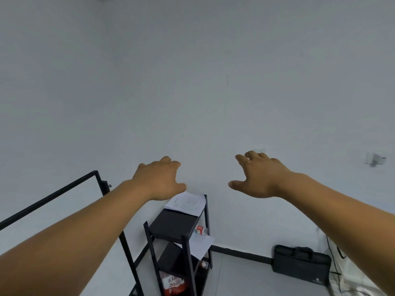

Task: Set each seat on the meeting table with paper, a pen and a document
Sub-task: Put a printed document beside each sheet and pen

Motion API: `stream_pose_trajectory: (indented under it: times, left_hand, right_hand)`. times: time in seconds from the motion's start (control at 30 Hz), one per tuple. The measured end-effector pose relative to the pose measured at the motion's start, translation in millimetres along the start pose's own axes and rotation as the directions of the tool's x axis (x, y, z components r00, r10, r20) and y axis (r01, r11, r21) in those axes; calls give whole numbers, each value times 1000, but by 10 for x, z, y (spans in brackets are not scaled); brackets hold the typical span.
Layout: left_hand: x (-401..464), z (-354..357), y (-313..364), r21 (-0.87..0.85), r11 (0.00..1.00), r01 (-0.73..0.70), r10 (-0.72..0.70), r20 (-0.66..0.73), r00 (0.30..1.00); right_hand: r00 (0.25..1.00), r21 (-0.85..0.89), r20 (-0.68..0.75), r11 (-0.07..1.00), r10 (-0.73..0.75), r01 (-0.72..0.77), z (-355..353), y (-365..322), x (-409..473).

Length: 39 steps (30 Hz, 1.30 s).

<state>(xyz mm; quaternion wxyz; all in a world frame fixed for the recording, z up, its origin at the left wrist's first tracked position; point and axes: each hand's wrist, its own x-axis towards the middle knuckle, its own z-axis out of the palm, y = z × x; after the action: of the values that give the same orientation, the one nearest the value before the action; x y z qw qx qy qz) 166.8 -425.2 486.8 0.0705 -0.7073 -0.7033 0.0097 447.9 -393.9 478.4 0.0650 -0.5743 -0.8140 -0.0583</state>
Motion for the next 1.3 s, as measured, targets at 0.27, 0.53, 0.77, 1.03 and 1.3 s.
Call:
stream_pose_trajectory:
  times: [0.27,0.53,0.77,1.03,1.3]
  left_hand:
    - [1184,307,66,-2,999,41,-41,46,998]
    - [2823,949,-218,-8,1000,22,-22,61,998]
    - [4215,1469,-649,-12,1000,7,-5,127,992]
    - [5134,2182,-1313,-31,987,157,-144,248,958]
    - [5632,3253,-1526,-97,909,405,-325,443,835]
  right_hand:
    - [997,25,46,998,-55,54,462,432,1209]
    - [989,-11,103,994,-105,107,1077,520,2915]
    - [971,-8,199,991,-133,137,1629,492,4502]
    - [913,50,289,957,-288,286,2429,100,5958]
    - [748,162,472,880,-467,447,3735,-196,7021]
